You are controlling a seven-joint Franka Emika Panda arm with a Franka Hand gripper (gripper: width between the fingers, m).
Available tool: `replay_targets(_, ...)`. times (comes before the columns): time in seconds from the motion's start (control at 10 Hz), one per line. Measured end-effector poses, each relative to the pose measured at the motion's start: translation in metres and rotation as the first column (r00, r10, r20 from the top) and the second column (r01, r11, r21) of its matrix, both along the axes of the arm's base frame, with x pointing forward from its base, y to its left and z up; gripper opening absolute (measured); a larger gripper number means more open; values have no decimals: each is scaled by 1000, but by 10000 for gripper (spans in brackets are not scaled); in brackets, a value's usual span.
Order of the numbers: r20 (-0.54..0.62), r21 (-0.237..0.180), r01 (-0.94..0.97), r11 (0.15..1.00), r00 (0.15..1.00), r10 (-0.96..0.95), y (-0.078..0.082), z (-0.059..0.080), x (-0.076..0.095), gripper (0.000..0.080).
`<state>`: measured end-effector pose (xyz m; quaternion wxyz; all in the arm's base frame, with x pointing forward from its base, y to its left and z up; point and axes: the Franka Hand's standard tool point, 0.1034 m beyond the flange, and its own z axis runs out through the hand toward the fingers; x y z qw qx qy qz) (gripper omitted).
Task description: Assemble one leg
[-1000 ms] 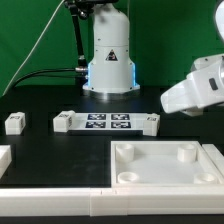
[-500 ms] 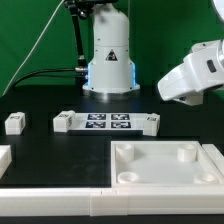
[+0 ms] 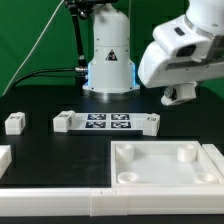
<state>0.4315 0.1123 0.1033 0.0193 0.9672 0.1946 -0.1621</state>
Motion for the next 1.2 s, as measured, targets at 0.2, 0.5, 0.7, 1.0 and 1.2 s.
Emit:
replay_targets(0.2, 214, 84, 12, 996, 976, -30, -4, 2, 5, 287)
replay_targets(0.5, 404, 142, -28, 990, 914, -32, -6, -1, 8, 287)
replay_targets(0.7, 419, 142, -44, 989, 908, -20, -11, 4, 42, 287)
replay_targets(1.0, 420, 149, -62, 987, 907, -6, -25, 2, 92, 287)
replay_targets(1.2, 403, 152, -52, 987, 915, -13, -26, 9, 118, 287)
